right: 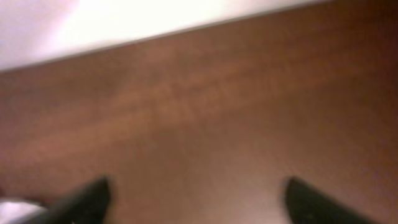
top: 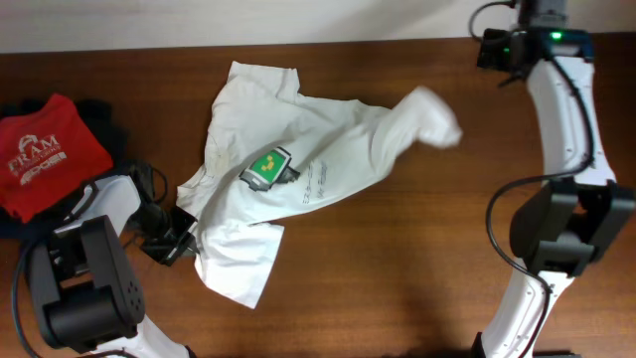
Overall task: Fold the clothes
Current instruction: 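Grasp the upper right corner with the right gripper and pull it up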
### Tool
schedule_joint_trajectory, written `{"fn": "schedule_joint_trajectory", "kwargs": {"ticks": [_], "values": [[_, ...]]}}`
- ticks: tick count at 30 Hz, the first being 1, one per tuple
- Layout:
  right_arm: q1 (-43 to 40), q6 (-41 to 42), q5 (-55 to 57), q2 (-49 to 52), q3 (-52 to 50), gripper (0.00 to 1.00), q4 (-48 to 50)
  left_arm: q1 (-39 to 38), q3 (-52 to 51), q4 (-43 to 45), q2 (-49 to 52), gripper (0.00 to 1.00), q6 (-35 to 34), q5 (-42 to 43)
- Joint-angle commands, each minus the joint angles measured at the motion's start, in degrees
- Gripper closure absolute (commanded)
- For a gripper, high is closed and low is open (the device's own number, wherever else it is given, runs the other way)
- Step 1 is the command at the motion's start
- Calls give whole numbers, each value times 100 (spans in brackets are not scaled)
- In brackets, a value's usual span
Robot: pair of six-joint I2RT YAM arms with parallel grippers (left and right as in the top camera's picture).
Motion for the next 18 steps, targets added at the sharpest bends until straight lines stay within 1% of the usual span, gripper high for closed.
{"fn": "schedule_joint_trajectory", "kwargs": {"ticks": [1, 4, 7, 9, 18], "values": [[116, -83, -501, 85, -42, 1, -837, 39, -70, 96, 46, 100, 68, -295], [164, -85, -1056, 85, -264, 1, -1545, 39, -70, 118, 46, 100, 68, -295], [199, -105, -1394, 85, -575, 1, -2037, 39, -70, 125, 46, 100, 68, -295], [273, -411, -1604, 85, -870, 1, -2247, 42, -70, 125, 46, 100, 68, -295], [407, -501, -1759, 85, -2205, 1, -2592, 39, -70, 125, 46, 100, 68, -295]]}}
